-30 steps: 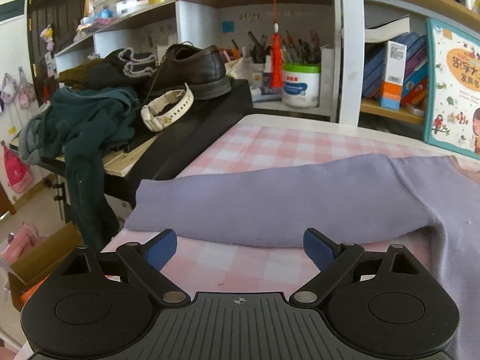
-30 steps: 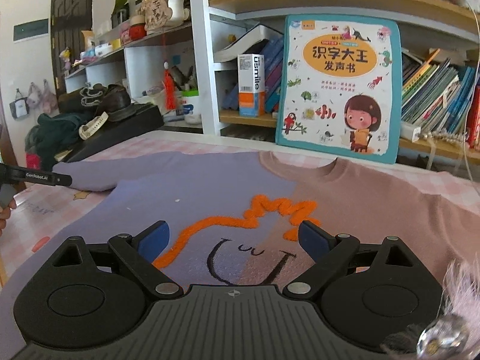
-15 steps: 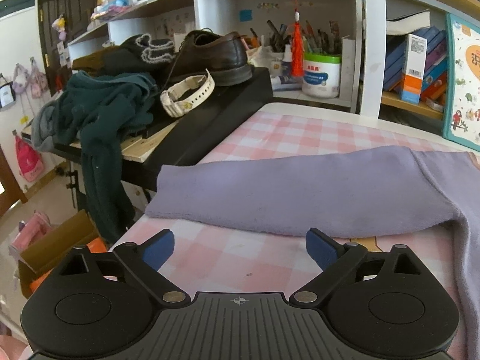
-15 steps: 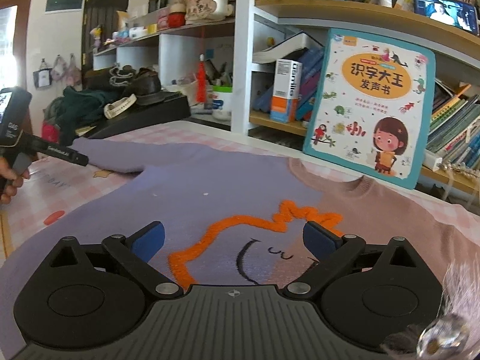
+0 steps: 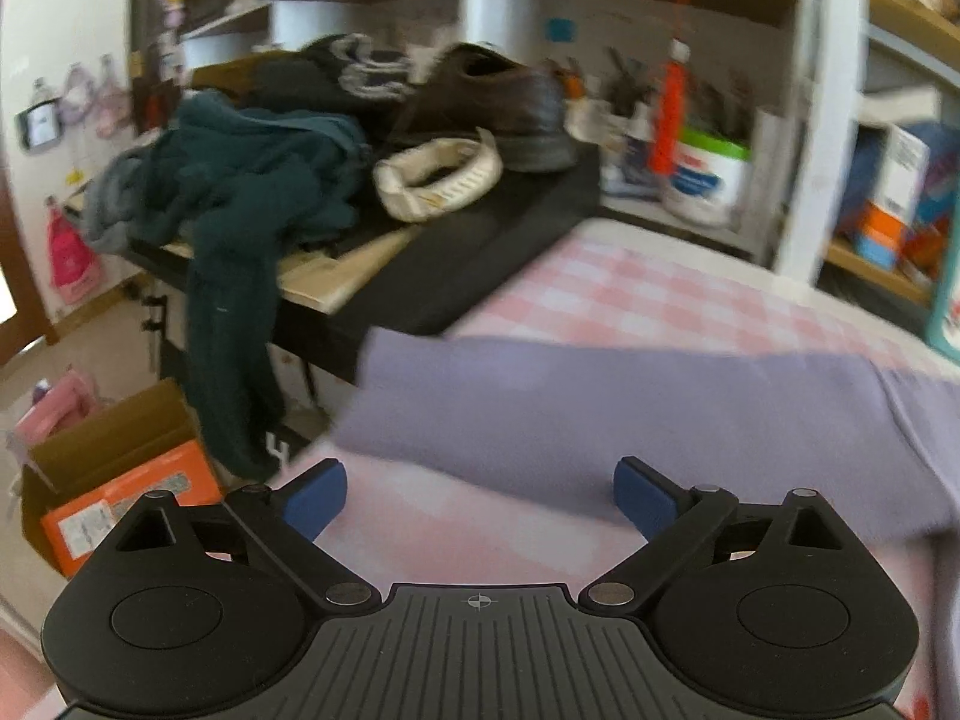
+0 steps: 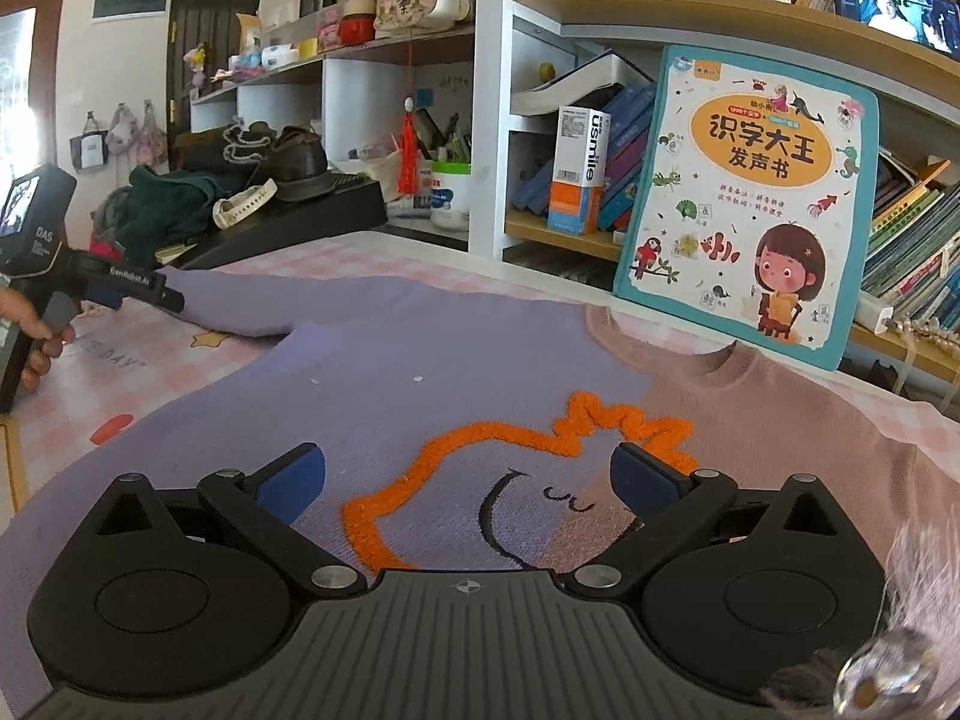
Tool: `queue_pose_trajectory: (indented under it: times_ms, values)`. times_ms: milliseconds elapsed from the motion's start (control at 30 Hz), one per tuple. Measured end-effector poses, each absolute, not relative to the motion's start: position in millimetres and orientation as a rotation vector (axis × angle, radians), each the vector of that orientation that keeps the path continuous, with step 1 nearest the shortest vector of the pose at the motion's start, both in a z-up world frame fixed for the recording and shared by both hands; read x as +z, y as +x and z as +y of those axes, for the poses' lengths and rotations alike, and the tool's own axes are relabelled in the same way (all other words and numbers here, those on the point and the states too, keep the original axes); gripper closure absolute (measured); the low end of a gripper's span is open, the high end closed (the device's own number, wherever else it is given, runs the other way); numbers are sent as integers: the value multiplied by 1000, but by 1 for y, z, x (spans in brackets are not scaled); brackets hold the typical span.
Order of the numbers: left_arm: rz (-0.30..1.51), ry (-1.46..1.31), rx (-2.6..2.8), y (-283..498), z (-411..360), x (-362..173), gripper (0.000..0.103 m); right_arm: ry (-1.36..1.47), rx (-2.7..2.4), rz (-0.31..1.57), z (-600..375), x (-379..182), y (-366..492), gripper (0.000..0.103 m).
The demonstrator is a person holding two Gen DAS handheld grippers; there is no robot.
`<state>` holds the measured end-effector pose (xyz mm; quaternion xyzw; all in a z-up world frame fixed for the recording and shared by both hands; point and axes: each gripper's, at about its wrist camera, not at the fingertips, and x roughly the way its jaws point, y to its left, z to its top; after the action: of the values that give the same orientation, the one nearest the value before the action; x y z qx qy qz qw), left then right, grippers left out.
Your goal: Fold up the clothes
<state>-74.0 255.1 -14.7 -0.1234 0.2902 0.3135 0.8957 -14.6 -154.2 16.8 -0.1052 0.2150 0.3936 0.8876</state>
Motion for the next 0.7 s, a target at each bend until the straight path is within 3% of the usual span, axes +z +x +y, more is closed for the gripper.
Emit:
queue_pose_trajectory:
  times_ms: [167,333,467,700]
  values:
    - [606,-274,731,-69,278,-15,10,-229,820,460,-152,16,-14,1]
    - [612,-286,717,-65,281,-15,26,-231,820,471,-151,15,-13,1]
    - [607,-272,667,-61,271,-15,30,-234,825,479,-150,15,-12,1]
    - [560,-375,575,-62,267,-13,45,-239,830,479,-150,14,-13,1]
